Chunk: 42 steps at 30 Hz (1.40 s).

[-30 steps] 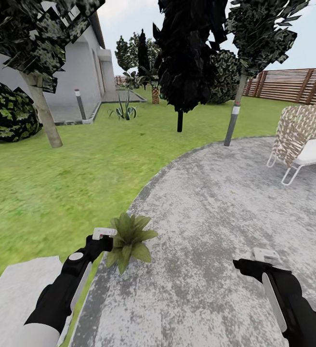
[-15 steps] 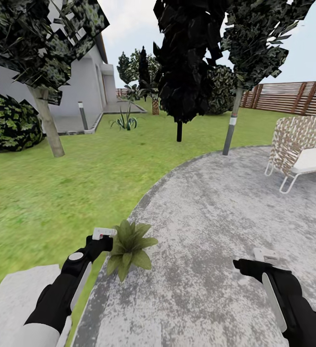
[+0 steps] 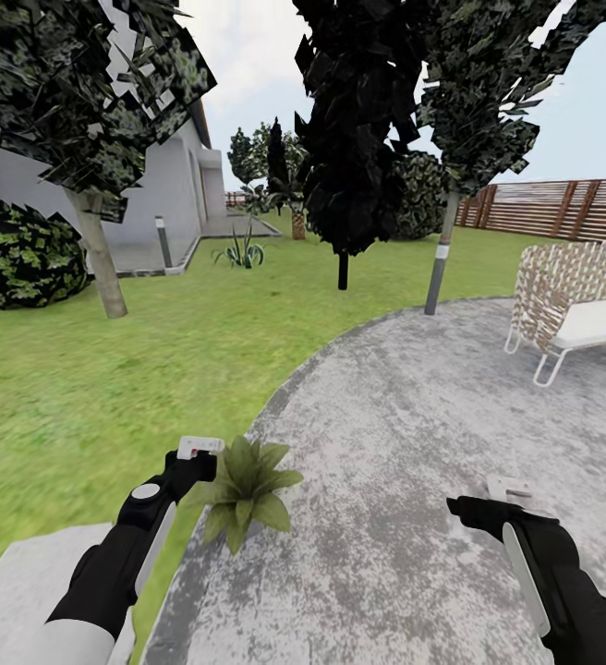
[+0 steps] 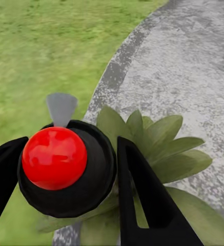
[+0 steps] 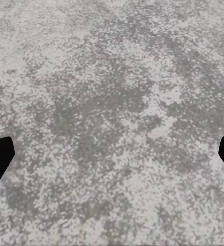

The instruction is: Pick up the pesticide atomizer in the garden and spray insectifuge to fully cover both potted plants in the garden.

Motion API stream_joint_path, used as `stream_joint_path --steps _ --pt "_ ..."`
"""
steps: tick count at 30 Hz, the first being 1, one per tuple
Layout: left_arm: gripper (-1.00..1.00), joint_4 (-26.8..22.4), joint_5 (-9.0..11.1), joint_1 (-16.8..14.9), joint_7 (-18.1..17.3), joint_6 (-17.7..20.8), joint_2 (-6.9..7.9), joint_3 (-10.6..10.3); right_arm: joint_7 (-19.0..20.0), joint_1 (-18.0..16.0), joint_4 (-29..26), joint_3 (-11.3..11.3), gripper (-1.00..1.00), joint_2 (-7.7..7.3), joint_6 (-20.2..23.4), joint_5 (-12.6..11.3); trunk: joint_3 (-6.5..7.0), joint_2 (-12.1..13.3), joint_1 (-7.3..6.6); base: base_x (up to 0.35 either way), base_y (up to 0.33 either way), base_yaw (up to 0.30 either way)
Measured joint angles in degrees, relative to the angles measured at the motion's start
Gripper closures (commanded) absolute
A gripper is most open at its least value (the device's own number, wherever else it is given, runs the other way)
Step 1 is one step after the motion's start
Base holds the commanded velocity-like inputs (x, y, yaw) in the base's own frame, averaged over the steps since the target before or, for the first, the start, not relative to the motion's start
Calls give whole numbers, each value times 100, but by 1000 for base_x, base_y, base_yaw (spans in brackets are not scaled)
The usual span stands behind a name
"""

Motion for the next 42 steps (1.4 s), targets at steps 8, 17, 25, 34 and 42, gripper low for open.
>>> stream_joint_path --steps 8,17,25,34,42 --pt "100 1 0 -1 0 0 0 0 0 0 0 0 -100 0 0 -1 144 320 -175 0 0 -10" --pt "100 1 3 -3 0 0 0 0 0 0 0 0 -100 0 0 0 305 681 -373 0 0 -46" --pt "100 0 1 1 0 0 0 0 0 0 0 0 -100 0 0 -1 449 1002 -548 0 0 -1" --pt "100 0 4 2 0 1 0 0 0 -1 1 1 -100 0 0 3 620 1363 -746 0 0 56" --pt "100 -3 1 2 0 1 1 1 0 -1 1 1 -100 1 0 3 802 1684 -922 0 0 200"
